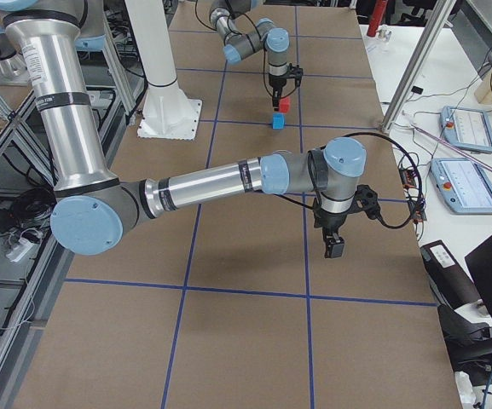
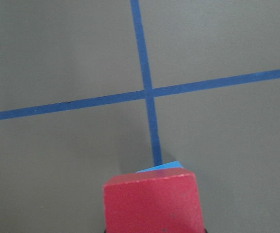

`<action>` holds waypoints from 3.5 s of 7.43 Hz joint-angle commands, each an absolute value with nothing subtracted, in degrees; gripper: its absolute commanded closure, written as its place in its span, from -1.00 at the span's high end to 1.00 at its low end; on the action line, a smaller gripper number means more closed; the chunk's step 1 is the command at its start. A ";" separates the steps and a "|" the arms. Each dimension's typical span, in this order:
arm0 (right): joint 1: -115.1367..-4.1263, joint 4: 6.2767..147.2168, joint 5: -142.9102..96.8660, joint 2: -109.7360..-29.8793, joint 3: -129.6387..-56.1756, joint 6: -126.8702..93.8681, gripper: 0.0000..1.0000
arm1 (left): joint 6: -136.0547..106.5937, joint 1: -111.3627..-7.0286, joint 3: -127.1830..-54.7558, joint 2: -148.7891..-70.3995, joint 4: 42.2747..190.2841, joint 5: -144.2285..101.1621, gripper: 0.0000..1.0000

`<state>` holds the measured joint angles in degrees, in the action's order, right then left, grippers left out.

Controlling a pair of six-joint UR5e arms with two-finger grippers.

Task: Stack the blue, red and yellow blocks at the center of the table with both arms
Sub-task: 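Carry the red cube with the left gripper above the blue cube, then lower the red cube onto the blue cube, release, withdraw left gripper, then move the left gripper to the yellow cube and grasp it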

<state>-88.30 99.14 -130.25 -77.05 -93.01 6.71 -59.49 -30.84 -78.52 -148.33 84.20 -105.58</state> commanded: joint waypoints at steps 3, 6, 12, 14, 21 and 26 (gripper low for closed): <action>-88.33 99.14 -130.25 -77.26 -93.25 6.59 1.00 | -60.73 -29.80 -76.99 -148.36 85.17 -105.47 -0.26; -88.33 99.14 -130.25 -77.34 -93.16 6.59 1.00 | -66.07 -29.27 -77.08 -148.27 85.34 -105.47 0.46; -88.33 99.14 -130.34 -77.26 -93.16 6.42 1.00 | -61.37 -30.92 -82.59 -146.26 85.54 -107.21 0.97; -88.33 99.14 -130.34 -77.26 -93.25 6.42 1.00 | -49.73 -36.18 -96.68 -136.74 79.83 -111.69 0.98; -88.33 99.05 -129.99 -80.76 -93.34 6.59 1.00 | -18.99 -64.14 -110.57 -92.42 95.24 -123.40 0.99; -88.86 98.61 -130.52 -82.26 -92.99 7.03 1.00 | -19.51 -69.51 -96.71 -85.78 108.98 -123.66 0.99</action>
